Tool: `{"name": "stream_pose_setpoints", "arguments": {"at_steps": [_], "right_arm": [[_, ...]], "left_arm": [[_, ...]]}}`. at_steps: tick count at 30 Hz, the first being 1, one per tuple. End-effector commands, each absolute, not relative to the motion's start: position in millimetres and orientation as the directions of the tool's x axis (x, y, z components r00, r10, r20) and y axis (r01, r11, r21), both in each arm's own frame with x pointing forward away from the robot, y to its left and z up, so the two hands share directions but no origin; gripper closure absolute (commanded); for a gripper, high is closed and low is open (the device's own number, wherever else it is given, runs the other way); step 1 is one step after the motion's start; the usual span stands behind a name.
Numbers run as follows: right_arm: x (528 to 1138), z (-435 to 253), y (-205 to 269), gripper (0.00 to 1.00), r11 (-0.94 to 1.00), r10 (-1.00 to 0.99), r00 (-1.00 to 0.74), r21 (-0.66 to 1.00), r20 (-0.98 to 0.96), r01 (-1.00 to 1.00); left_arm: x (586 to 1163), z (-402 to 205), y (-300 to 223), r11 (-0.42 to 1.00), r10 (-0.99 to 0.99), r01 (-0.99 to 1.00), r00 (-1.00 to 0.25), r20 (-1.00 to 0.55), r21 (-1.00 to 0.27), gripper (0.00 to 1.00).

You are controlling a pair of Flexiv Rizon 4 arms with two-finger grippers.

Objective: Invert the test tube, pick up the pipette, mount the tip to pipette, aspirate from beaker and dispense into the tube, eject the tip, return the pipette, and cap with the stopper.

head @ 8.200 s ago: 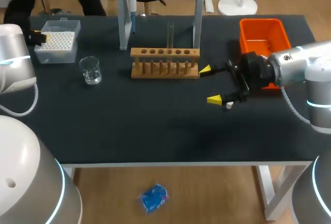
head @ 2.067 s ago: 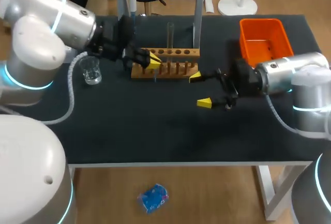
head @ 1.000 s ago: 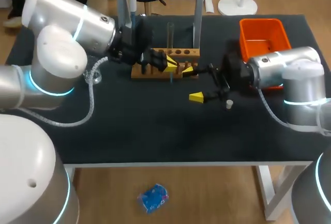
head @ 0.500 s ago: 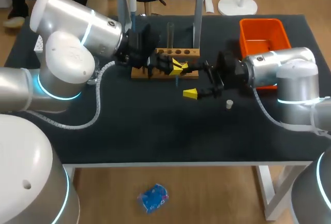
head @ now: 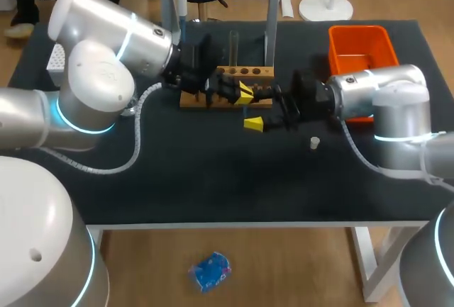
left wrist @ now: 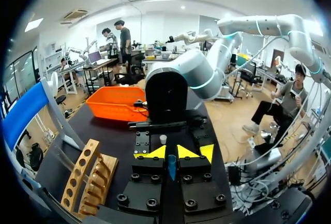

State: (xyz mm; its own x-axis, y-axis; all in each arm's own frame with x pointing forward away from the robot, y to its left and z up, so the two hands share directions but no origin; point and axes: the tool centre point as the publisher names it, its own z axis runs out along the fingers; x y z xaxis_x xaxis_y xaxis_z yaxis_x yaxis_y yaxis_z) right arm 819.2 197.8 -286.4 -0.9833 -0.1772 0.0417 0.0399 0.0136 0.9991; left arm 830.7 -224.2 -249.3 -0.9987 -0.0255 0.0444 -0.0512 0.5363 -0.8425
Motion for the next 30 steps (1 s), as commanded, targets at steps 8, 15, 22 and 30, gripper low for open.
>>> {"name": "stream_pose_setpoints", "arguments": {"at_steps": [8,15,22,30], "right_arm": [[821.1,-287.9,199.8,0.6,0.018,-0.18,-0.983,0.999,0.047,0.044],[821.5,-287.9,199.1,0.65,0.018,-0.177,-0.983,0.999,0.049,0.046],[821.0,-288.7,197.8,0.79,0.015,-0.172,-0.984,0.999,0.051,0.049],[820.8,-289.4,197.2,1.0,0.009,-0.168,-0.984,0.998,0.056,0.055]], "left_arm": [[835.1,-251.5,-230.0,0.553,-0.012,-0.055,-0.998,0.058,-0.831,1.0],[835.0,-251.3,-230.1,0.557,-0.015,-0.054,-0.998,0.055,-0.829,1.0],[834.0,-252.8,-229.9,0.559,-0.019,-0.058,-0.998,0.057,-0.827,1.0],[833.4,-254.2,-230.2,0.556,-0.018,-0.064,-0.998,0.064,-0.829,1.0]]}}
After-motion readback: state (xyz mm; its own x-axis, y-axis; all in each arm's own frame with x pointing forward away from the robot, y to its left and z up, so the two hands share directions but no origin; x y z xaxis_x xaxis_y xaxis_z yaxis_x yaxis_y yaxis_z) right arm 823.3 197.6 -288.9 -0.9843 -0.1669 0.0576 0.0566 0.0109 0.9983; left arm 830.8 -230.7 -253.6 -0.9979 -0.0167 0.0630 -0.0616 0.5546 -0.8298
